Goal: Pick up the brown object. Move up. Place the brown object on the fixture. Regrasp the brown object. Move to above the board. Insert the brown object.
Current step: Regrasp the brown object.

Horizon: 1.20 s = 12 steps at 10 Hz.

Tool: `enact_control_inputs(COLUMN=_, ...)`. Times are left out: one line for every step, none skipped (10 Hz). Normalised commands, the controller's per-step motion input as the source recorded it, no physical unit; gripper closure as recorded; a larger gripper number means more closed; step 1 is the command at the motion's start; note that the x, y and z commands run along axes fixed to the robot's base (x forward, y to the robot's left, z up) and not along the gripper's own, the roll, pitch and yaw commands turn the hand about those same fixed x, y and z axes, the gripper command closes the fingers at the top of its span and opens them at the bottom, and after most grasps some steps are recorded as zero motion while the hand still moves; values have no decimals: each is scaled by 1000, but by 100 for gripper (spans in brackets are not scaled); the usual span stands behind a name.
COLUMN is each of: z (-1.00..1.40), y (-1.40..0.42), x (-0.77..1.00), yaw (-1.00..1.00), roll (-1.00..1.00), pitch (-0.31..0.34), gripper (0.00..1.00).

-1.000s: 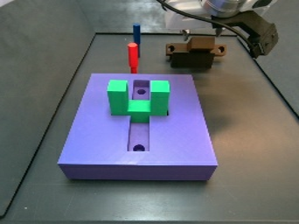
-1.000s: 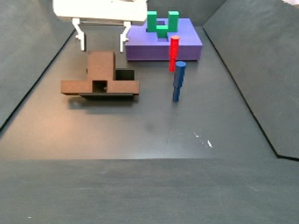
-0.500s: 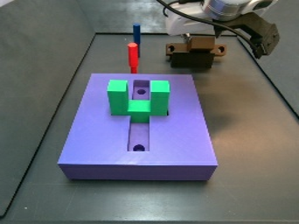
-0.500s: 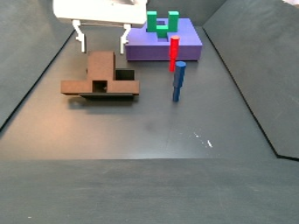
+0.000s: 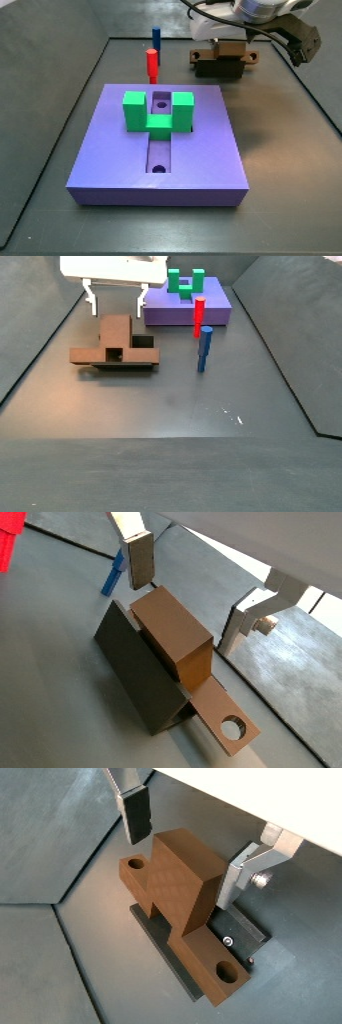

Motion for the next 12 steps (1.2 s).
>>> enact_control_inputs(z=0, y=-26, x=346, yaw=0, roll=23, pitch=626, gripper=0)
enact_control_inputs(z=0, y=0, x=337, yaw=0, roll=0, pitch=580, gripper=0)
enact_control_inputs(z=-57, y=-11, x=329, yaw=0, roll=0, pitch=520, gripper=0)
enact_control_inputs(z=-86, y=-29, x=266, yaw=0, roll=0, pitch=409, gripper=0)
enact_control_inputs(z=-94, y=-31, x=303, yaw=17, roll=0, pitch=374, gripper=0)
enact_control_inputs(z=-111, y=-14, x=251, yaw=0, roll=0, pitch=220, gripper=0)
enact_control_inputs(z=-143, y=0, x=3, yaw=0, roll=-43, pitch=0, gripper=0)
enact_control_inputs(z=-77, y=0, x=0, yaw=0, roll=0, pitch=0, gripper=0)
enact_control_inputs(z=-74, y=-17, x=9, yaw=20, roll=60, pitch=40, gripper=0)
enact_control_inputs(z=-126, y=-40, x=49, yaw=0, roll=240, pitch=51, gripper=0)
enact_control_inputs(z=-94, y=0, x=63, yaw=0, roll=334, pitch=89, gripper=0)
enact_control_inputs(z=-131, y=0, x=11, yaw=0, roll=394, pitch=60, gripper=0)
